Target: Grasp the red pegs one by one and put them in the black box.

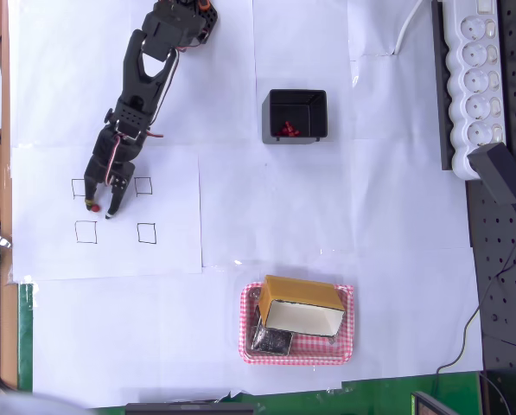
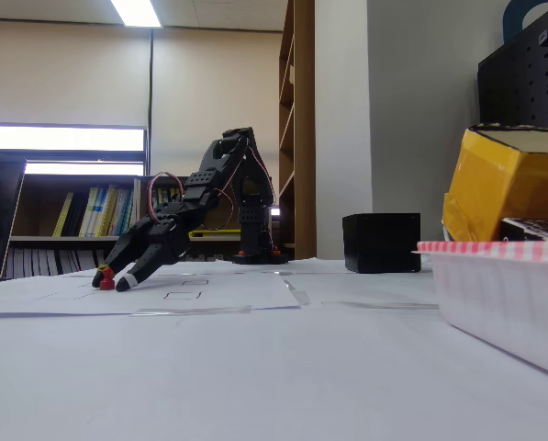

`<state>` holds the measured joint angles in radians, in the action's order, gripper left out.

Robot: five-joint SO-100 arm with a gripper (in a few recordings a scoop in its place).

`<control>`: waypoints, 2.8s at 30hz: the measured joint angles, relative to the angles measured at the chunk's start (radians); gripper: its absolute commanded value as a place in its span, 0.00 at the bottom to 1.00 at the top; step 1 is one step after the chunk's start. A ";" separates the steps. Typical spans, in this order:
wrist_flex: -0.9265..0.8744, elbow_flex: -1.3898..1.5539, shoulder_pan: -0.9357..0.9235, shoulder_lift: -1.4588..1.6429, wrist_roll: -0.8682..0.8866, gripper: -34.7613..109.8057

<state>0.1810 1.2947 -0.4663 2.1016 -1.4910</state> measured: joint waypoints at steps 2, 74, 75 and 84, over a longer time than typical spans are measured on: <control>0.000 0.000 0.000 0.000 0.000 0.29; -1.844 0.600 1.239 -0.448 -0.397 0.37; -1.871 0.647 1.235 -0.460 -0.397 0.38; -1.790 0.495 0.874 -0.957 -0.164 0.32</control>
<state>-1.6091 1.7902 0.4080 1.1443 -1.6552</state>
